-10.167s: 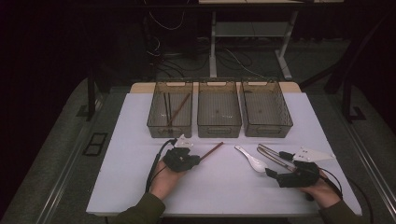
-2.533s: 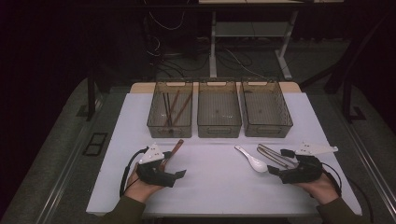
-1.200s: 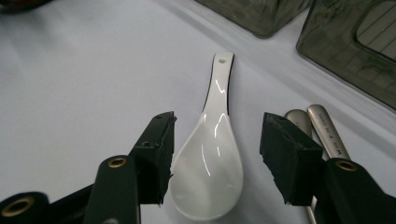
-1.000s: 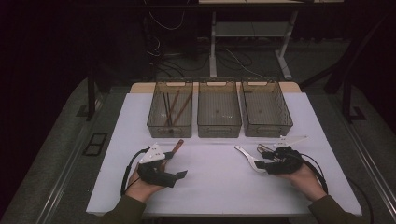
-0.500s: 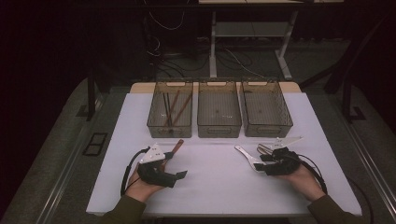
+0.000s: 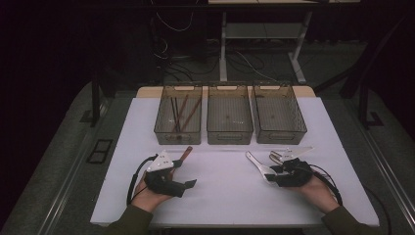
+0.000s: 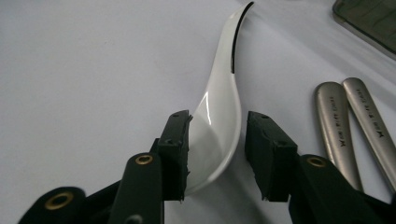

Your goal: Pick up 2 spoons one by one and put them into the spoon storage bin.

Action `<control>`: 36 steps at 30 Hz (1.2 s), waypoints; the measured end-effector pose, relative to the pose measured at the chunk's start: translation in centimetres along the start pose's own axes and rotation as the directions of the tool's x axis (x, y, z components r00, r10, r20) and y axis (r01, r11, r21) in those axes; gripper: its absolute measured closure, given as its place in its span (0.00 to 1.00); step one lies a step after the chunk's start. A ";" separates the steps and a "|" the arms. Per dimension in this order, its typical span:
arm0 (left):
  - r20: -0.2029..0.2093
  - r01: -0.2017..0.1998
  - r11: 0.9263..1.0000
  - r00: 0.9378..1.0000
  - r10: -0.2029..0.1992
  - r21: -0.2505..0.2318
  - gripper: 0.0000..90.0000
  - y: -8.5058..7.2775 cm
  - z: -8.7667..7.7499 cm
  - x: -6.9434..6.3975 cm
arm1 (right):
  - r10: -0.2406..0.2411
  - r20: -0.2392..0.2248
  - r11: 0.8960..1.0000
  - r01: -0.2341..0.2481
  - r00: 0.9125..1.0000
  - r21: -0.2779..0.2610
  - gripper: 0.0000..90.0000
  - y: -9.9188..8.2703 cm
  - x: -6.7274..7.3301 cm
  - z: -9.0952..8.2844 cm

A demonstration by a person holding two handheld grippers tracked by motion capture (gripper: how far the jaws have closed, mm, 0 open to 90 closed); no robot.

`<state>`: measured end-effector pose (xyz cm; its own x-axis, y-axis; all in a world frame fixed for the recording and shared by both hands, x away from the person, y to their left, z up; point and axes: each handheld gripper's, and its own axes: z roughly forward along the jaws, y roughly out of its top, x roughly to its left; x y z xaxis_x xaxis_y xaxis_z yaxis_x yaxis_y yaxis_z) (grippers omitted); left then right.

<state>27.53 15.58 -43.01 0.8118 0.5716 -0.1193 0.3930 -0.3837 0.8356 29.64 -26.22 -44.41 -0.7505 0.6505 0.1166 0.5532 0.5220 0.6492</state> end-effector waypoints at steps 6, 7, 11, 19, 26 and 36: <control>0.002 -0.002 1.000 1.000 0.002 0.005 0.15 0.0 0.0 0.0 | 0.003 -0.025 1.000 -0.003 1.000 0.012 0.72 0.0 0.2 0.0; 0.002 -0.004 1.000 1.000 0.004 0.008 0.15 0.0 0.1 0.0 | 0.003 -0.027 1.000 -0.003 1.000 0.012 0.73 0.0 0.2 0.1; 0.003 -0.005 1.000 1.000 0.005 0.008 0.15 0.0 0.1 0.0 | 0.000 -0.046 1.000 0.001 0.999 0.016 0.77 0.0 0.2 0.0; 0.001 -0.004 1.000 1.000 0.003 0.009 0.15 0.0 0.1 0.0 | -0.005 -0.085 1.000 0.007 0.996 0.013 0.86 0.0 0.4 0.1; 0.003 -0.002 1.000 1.000 0.002 0.009 0.15 0.0 0.1 -0.1 | 0.001 -0.102 1.000 0.000 0.995 0.012 0.87 0.0 0.4 0.2; 0.012 0.002 1.000 1.000 -0.002 0.009 0.15 -0.1 0.3 0.1 | 0.001 -0.101 1.000 -0.001 0.995 0.007 0.88 0.0 0.4 0.2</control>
<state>27.72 15.48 -43.22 0.8162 0.5637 -0.1269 0.3983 -0.3897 0.8304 29.42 -25.84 -44.55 -0.7825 0.5921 0.1927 0.5562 0.5255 0.6438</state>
